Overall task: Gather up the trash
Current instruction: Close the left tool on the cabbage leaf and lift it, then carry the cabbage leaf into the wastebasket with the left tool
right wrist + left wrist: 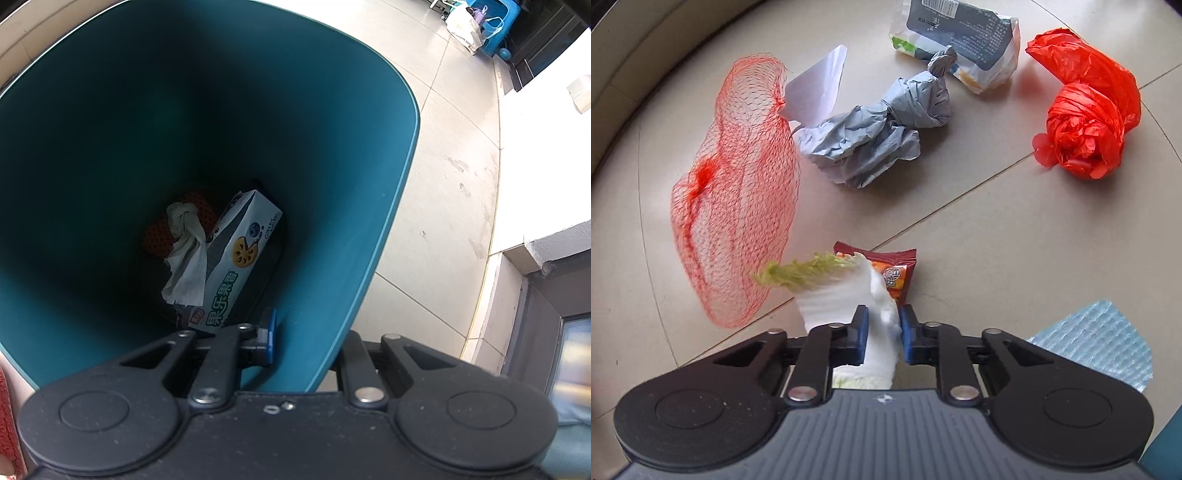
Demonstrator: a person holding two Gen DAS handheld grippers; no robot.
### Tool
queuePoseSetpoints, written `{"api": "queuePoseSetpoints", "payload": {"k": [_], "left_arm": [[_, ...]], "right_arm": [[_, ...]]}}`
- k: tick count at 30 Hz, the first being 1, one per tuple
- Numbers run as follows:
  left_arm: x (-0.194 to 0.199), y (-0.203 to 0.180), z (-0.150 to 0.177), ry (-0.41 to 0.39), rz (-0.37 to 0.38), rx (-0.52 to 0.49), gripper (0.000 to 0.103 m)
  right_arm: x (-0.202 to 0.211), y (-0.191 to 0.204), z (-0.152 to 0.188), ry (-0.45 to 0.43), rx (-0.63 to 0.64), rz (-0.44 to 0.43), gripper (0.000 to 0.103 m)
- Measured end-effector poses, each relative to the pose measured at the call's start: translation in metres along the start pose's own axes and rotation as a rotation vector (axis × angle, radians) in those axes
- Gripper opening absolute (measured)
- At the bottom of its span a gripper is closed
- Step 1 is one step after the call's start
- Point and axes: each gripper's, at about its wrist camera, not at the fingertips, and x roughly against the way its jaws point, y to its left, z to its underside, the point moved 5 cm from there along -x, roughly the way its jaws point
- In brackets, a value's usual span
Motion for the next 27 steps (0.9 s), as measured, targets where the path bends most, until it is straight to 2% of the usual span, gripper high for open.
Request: {"api": "queuePoseSetpoints", "payload": {"k": [2,8,15,20,27], "left_arm": [[0.005,0.0,0.004,-0.008,-0.013,-0.021,0.012],[0.025,-0.002,0.022,-0.014,-0.001,-0.062,0.011],[0.074,-0.019,0.042,-0.091,-0.005,-0.261,0.011],[0.126,-0.036,0.05,-0.165,0.074,-0.383,0.011],[0.202,-0.07,0.062,-0.259,0.139,-0.558,0.011]], "right_arm": [[0.0,-0.001,0.0,-0.001,-0.001,0.0,0.013],[0.0,0.0,0.0,-0.002,-0.001,0.0,0.013],[0.0,0.0,0.0,-0.003,0.0,0.001,0.013],[0.0,0.0,0.0,-0.003,-0.001,0.0,0.013],[0.0,0.0,-0.001,-0.002,-0.001,-0.004,0.013]]}}
